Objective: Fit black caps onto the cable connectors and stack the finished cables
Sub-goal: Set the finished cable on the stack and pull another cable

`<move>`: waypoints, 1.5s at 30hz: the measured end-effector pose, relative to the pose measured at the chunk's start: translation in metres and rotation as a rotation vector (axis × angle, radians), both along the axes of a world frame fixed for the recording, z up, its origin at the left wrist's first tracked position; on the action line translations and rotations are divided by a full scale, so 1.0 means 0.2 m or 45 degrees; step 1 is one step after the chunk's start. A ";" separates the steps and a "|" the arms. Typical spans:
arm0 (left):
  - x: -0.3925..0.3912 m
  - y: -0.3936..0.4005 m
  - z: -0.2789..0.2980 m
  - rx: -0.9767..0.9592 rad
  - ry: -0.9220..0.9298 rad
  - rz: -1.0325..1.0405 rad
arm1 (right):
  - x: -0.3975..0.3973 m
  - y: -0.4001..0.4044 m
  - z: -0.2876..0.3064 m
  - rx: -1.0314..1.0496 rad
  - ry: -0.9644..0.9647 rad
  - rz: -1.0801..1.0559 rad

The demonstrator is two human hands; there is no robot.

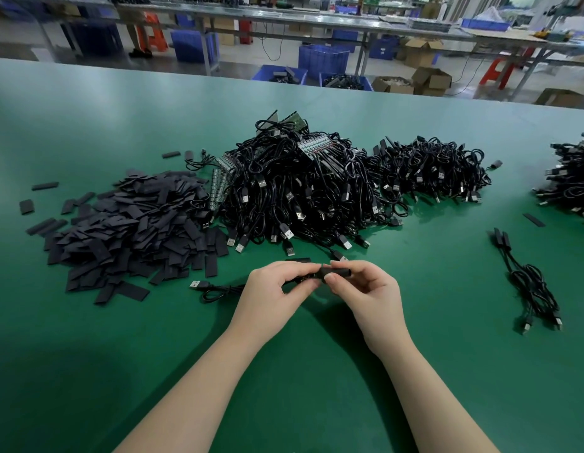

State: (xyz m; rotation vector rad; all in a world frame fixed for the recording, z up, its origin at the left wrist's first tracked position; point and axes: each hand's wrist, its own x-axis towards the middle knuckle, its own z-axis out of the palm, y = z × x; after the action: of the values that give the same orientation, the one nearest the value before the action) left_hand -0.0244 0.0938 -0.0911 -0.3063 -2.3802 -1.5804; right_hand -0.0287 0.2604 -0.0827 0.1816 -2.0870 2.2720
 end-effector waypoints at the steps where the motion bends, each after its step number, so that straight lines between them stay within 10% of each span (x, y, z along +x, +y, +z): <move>1: 0.00 0.00 0.00 0.002 -0.004 0.005 | 0.00 0.00 0.00 0.007 -0.005 0.006; 20: 0.00 0.00 0.00 0.157 -0.009 -0.073 | 0.01 -0.01 -0.01 0.017 -0.018 0.069; 45: 0.00 -0.05 0.01 -0.355 0.146 0.094 | -0.02 0.02 -0.04 -0.065 -0.068 0.002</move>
State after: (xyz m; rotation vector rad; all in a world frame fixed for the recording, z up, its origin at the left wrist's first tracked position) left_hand -0.0247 0.0835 -0.0888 -0.3491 -2.4890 -1.1656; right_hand -0.0325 0.2642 -0.0903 0.1217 -2.0518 2.3539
